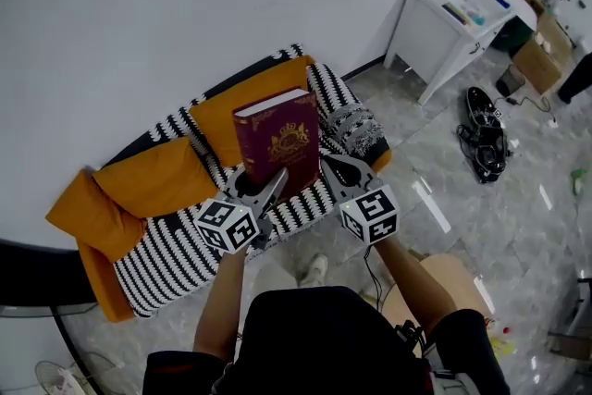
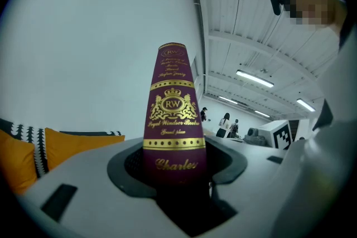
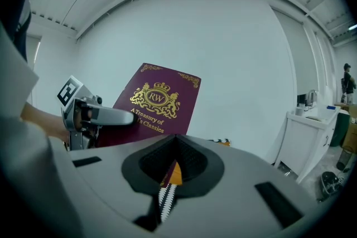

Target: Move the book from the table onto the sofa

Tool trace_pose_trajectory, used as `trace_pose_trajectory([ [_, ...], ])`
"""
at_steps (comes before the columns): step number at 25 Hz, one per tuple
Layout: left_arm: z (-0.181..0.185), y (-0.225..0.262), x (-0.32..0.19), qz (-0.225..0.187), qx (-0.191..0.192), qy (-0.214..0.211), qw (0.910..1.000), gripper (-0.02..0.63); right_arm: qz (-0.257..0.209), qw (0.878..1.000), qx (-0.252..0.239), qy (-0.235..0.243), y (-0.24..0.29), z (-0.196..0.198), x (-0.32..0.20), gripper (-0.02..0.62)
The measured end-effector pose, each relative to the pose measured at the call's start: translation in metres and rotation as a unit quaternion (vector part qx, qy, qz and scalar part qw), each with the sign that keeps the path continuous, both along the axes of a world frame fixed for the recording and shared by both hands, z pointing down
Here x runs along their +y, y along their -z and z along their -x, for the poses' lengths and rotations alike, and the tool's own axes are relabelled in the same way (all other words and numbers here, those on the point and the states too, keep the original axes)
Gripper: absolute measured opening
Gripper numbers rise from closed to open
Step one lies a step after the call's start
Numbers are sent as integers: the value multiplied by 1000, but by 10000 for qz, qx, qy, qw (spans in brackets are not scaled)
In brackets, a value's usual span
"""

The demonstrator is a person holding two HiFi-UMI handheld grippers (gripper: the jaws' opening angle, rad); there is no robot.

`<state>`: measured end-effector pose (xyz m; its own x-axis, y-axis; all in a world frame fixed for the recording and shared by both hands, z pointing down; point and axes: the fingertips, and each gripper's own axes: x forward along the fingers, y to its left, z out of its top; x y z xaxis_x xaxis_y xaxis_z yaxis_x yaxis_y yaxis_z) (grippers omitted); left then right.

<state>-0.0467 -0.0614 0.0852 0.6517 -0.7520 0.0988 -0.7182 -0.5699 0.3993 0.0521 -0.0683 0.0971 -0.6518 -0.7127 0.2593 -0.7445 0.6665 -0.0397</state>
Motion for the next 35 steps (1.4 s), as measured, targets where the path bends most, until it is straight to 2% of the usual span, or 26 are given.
trace_pose_trajectory([
  [8,9,-29,-18,343,182,105,9992,244,315,9995,24,17,-28,10,-15,15],
  [15,35,-38,-30,491,95,-140,9987,244,505,9986,39,-136,-38,41,-23,15],
  [18,40,-48,-41,476,26,-108,9988,244,610,9978,52,-243,-53,44,-30,15],
  [22,55,-70,-55,615,81,-120,9980,244,803,9961,151,-338,-78,52,-41,15],
  [27,73,-102,-68,815,-33,-158,9965,244,992,9939,125,-465,-104,64,-56,15],
  [31,78,-130,-72,1027,-39,-173,9946,244,1139,9920,35,-550,-124,71,-63,15],
  [35,75,-162,-83,1163,-121,-362,9925,244,1242,9904,24,-609,-150,82,-70,15],
])
